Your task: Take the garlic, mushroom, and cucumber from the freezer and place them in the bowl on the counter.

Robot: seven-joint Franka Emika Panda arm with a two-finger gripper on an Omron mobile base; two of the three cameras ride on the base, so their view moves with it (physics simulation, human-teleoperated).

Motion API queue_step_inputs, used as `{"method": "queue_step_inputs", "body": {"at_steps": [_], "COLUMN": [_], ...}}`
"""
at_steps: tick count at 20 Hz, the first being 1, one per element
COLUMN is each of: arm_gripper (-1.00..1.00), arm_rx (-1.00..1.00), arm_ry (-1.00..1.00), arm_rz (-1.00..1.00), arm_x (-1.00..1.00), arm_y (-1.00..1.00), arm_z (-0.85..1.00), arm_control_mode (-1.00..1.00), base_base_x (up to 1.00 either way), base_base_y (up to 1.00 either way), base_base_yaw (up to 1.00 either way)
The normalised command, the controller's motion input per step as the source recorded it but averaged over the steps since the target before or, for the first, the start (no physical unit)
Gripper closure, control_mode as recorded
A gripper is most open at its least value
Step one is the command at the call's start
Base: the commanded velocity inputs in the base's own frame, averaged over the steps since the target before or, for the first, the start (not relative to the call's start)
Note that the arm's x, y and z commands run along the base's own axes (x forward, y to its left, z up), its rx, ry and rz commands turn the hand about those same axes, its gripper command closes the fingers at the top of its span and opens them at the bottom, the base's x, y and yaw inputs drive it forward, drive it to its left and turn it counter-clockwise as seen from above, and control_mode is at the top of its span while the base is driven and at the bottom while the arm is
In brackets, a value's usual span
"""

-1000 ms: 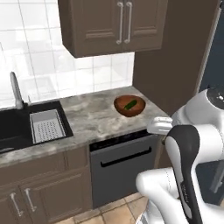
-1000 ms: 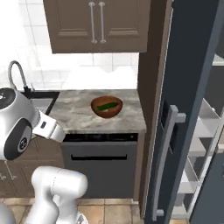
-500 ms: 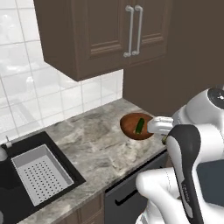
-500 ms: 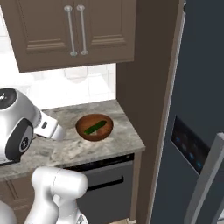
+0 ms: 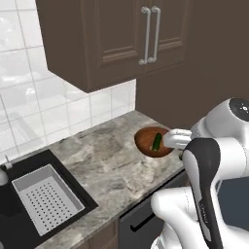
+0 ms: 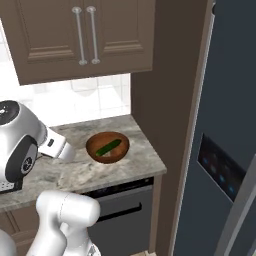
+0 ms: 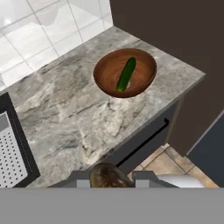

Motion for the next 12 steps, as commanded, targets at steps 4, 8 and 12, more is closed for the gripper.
{"method": "queue_step_inputs", "body": {"at_steps": [4, 8, 12], "arm_gripper": [1.0, 1.0, 1.0], "arm_rx": [0.0, 0.0, 0.0], "arm_ry": [0.0, 0.0, 0.0], "arm_rz": [0.0, 0.0, 0.0], "arm_x": [0.0, 0.0, 0.0], "arm_y": [0.0, 0.0, 0.0], "arm_z": [0.0, 0.0, 0.0], "arm_control_mode": [1.0, 1.0, 1.0], "base_base_x": [0.79, 0.59, 0.53], "base_base_y": [-0.3, -0.35, -0.03], "base_base_yaw": [0.21, 0.37, 0.23]}}
